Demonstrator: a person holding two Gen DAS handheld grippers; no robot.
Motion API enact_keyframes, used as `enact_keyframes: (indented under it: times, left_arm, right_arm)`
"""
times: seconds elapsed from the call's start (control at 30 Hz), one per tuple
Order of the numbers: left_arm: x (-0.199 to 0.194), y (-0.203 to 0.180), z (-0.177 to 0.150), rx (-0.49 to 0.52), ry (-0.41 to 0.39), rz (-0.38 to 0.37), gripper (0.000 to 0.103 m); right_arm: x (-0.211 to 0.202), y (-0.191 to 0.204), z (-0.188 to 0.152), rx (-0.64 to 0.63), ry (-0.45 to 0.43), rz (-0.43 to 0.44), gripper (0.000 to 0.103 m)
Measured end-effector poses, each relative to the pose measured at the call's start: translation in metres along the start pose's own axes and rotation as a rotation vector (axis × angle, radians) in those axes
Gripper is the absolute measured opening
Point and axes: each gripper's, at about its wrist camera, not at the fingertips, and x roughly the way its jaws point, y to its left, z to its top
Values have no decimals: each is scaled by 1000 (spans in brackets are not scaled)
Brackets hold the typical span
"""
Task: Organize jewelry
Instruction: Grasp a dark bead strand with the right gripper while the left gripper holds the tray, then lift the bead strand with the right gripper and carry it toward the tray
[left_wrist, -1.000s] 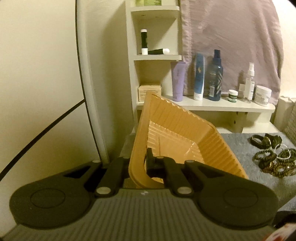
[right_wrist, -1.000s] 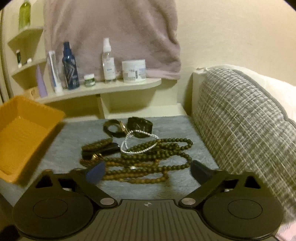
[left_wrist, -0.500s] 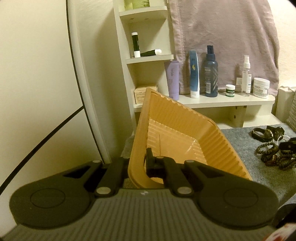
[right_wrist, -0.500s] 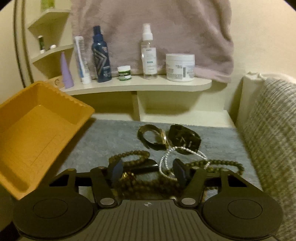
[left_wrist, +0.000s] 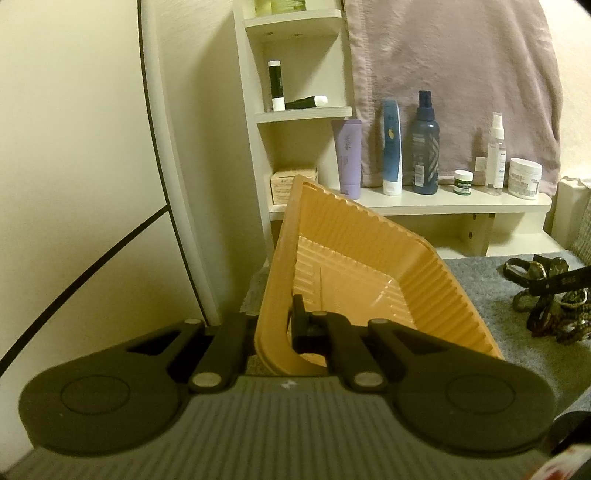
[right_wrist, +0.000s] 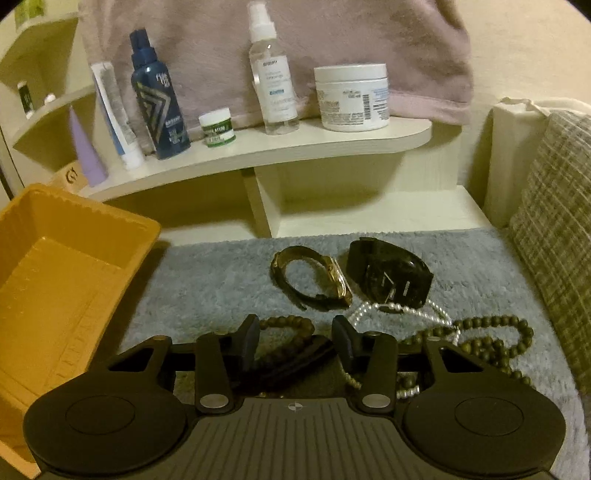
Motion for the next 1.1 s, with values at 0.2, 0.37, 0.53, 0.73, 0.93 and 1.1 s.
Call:
enact_keyframes:
  times: [0.2,0.37,0.53,0.73,0.93,1.1]
  left_arm:
    - [1,1,0,-14,1,-1,4]
    - [0,2,1,-21,2,-2,4]
    - [1,1,1,-11,5,-4,4]
    - [1,2,1,-19,5,-8,4]
    - [2,3,1,-23,8,-13,4]
    - [2,4,1,-27,11,-18,4]
  right_arm:
    - [15,2,4,-78,42,-27,16]
    - [5,4,8,-120,-9,-45,7]
    - [-16,20,16,-180,-80,-24,7]
    - [-48,62,32,-244,-125,143,7]
    - [-56,113,31,-255,-100,347,7]
    - [-41,147,14,-306,-41,397,7]
